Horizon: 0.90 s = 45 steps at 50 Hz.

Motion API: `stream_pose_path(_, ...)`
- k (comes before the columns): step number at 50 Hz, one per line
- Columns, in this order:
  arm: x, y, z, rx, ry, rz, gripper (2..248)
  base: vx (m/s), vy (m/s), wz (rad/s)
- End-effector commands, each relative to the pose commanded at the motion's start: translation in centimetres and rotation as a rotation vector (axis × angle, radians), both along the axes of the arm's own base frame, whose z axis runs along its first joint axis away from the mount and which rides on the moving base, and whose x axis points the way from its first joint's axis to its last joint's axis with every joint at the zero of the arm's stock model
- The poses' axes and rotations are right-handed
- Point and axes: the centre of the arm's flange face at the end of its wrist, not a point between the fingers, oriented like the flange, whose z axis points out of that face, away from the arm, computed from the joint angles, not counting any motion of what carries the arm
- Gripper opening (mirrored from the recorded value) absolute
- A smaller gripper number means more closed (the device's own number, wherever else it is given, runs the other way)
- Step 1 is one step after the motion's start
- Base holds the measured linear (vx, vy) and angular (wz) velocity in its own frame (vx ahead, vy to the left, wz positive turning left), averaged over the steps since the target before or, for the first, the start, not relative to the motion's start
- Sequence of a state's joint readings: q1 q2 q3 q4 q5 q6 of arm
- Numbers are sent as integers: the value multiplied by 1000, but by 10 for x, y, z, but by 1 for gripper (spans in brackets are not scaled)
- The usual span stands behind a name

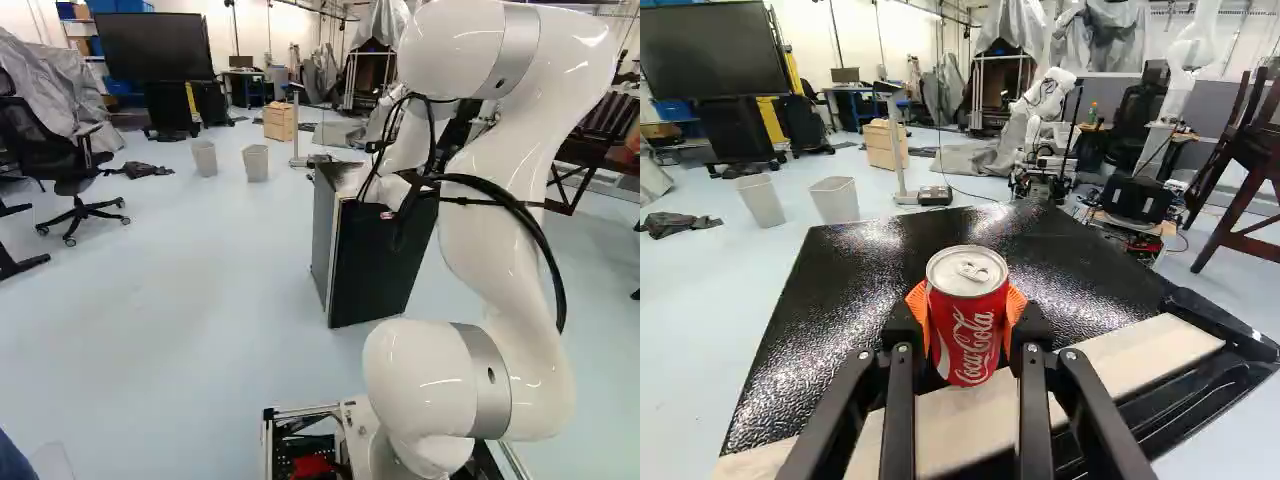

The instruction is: Grab a drink from the fridge

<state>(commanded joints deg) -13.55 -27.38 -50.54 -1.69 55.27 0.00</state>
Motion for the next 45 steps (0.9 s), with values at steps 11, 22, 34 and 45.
stream_pose_path(11,0,0,6,-2,-10,0,94,0,0,0)
stream_pose_path(22,-1,0,18,-7,-30,0,94,0,0,0)
stream_pose_path(34,-2,0,32,-13,-53,0,94,0,0,0)
stream_pose_path(45,-2,1,44,-18,-74,0,94,0,0,0)
